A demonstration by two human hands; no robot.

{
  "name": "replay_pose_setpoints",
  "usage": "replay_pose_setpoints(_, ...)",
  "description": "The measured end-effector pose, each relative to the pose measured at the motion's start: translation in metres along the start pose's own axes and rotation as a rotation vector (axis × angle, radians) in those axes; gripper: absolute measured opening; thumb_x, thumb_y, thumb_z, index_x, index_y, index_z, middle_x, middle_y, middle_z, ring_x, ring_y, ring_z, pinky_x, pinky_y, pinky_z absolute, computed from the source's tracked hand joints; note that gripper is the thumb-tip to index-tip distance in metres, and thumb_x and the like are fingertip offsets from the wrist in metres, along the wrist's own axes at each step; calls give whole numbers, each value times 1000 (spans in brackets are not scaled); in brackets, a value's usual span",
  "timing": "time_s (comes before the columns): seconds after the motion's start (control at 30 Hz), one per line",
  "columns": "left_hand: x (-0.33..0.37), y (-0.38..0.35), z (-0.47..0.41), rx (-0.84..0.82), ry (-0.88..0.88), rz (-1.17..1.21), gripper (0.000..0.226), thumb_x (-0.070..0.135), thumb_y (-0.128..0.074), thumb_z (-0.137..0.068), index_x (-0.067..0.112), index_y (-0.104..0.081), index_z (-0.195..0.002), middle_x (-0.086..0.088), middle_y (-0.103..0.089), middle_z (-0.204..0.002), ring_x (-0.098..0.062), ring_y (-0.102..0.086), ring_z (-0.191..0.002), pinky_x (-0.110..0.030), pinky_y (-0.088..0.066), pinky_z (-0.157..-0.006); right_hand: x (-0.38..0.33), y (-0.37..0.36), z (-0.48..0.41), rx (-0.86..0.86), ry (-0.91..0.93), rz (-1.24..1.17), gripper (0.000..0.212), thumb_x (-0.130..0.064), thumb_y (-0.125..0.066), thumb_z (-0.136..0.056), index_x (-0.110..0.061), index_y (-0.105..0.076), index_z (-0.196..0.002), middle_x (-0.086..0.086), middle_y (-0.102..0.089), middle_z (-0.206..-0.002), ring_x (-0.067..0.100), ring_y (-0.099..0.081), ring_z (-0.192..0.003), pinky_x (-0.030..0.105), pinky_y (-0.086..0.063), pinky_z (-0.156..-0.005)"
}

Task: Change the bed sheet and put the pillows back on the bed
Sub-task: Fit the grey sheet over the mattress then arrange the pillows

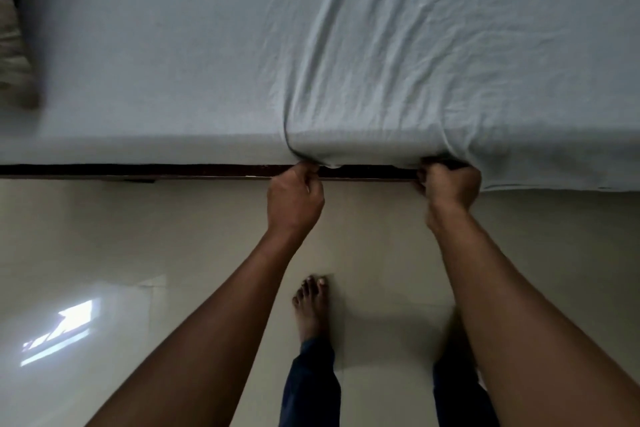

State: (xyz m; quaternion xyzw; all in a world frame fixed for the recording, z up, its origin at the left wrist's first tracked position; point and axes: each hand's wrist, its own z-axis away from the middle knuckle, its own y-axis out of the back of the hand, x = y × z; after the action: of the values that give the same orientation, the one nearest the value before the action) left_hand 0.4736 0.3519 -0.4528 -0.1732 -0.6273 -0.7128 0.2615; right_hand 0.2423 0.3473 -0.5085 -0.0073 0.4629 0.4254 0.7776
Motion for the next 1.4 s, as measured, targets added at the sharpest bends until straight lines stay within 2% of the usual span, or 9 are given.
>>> replay_pose_setpoints(0.07,-3,-3,-3,-18,18,-15,22,15,-56,-88,19,-75,-100,-3,-75,-82,-24,-67,-72,-28,-45,-63,-12,-3,18,-32,-9,22,15,-17,-80,-59,-13,-66,-65,6,-74,-74,31,-75,-66,51,-62,-59)
replay_pose_setpoints(0.17,2,-12,0,-46,66,-5,24,13,-57,-85,16,-74,-101,-7,-75,-86,-27,-68,-78,-26,-43,-66,-8,-12,22,-27,32,38,25,-5,-79,-67,-19,-61,-59,4,-71,-69,30,-74,-62,52,-61,-53)
replay_pose_setpoints(0.37,15,-34,7,-288,-89,-169,53,15,-59,-88,13,-53,-141,-15,-63,-128,-33,-63,-107,-34,-51,-90,59,12,-67,134,274,359,33,-49,-73,-63,-20,-75,-79,-1,-74,-69,22,-73,-61,44,-58,-49)
replay_pose_setpoints(0.53,15,-38,17,-293,-223,-293,59,10,-60,-81,7,-53,-139,-14,-63,-126,-30,-62,-106,-34,-51,-88,38,24,-30,6,304,434,22,-50,-71,-64,-30,-71,-75,2,-76,-81,28,-74,-75,46,-62,-70)
replay_pose_setpoints(0.63,22,-43,17,-316,-331,-304,62,11,-60,-78,4,-51,-139,-16,-60,-132,-33,-56,-117,-36,-46,-101,20,45,12,-27,536,519,13,-22,-73,-80,-18,-78,-92,9,-77,-93,29,-72,-85,23,-48,-75)
replay_pose_setpoints(0.8,33,-66,10,-268,-301,-402,56,21,-61,-78,0,-58,-129,-23,-62,-124,-38,-55,-115,-43,-38,-112,28,53,14,-265,909,1009,52,-35,-59,-92,-6,-59,-135,18,-61,-135,35,-58,-124,44,-45,-104)
replay_pose_setpoints(1.1,39,-63,12,-300,-394,-443,47,14,-59,-76,3,-61,-123,-21,-68,-108,-39,-63,-97,-40,-48,-94,22,14,21,-243,633,1277,69,-60,-50,-93,-15,-49,-146,12,-50,-151,30,-37,-146,57,-7,-124)
replay_pose_setpoints(1.23,35,-67,1,-356,-420,-402,58,29,-60,-80,8,-54,-134,-18,-67,-114,-40,-62,-104,-40,-51,-87,26,43,32,-313,802,1171,77,-39,-62,-86,-7,-37,-152,17,-44,-153,34,-38,-143,50,-21,-123)
replay_pose_setpoints(1.4,28,-68,19,-555,-350,-457,90,38,-63,-88,12,-15,-161,-11,-22,-165,-32,-22,-152,-53,-23,-121,22,27,16,-426,952,1132,66,-42,-63,-82,-14,-53,-140,10,-58,-139,33,-52,-129,43,-39,-110)
